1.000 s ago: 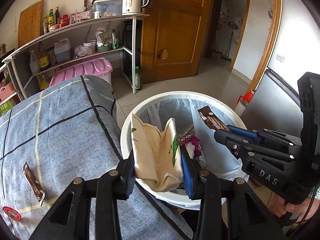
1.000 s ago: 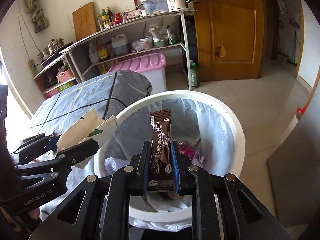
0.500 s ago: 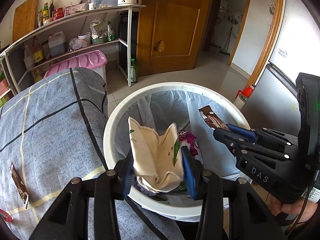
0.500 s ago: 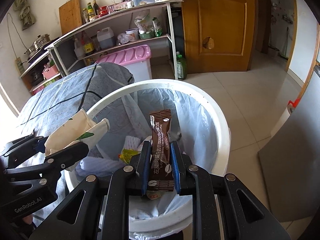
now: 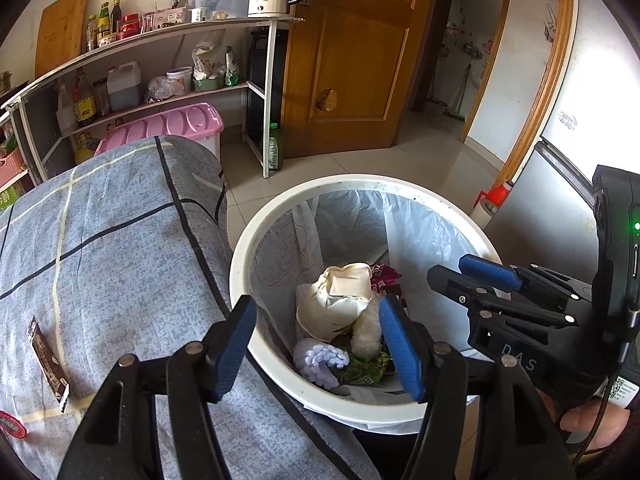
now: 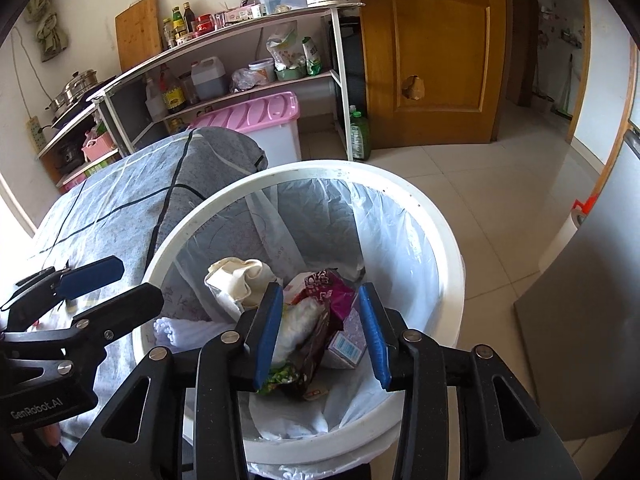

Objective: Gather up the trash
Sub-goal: 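Move both open grippers back over the remaining cup and wrapper on the table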

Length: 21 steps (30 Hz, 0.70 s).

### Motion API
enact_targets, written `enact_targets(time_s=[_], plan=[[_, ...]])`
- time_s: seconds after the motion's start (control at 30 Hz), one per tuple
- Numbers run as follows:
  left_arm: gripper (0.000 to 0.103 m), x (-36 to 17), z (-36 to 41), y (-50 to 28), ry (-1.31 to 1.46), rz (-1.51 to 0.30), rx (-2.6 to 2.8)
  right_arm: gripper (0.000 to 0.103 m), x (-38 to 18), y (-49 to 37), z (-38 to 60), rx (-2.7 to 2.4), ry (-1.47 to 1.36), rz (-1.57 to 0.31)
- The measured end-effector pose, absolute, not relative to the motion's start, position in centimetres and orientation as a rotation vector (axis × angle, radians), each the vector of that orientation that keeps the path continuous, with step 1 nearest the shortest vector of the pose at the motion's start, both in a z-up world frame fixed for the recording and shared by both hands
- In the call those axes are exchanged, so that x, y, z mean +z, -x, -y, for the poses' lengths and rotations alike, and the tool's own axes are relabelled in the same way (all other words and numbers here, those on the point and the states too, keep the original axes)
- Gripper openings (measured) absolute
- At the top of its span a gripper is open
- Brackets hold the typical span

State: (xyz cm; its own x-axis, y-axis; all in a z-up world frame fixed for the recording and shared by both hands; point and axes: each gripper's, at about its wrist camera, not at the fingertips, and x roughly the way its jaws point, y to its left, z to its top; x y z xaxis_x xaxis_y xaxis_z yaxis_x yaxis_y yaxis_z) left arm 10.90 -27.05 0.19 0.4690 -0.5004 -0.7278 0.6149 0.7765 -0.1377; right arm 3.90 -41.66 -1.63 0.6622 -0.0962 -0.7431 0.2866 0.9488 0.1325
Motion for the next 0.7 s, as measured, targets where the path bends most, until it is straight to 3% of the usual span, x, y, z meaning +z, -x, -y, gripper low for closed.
enact_targets(time_s=[0.7], plan=[[0.068, 2.2, 19.1, -9.7, -0.109, -0.738, -0.551, 0.050, 0.9, -4.3, 35.6, -0.130, -0.225, -0.751]])
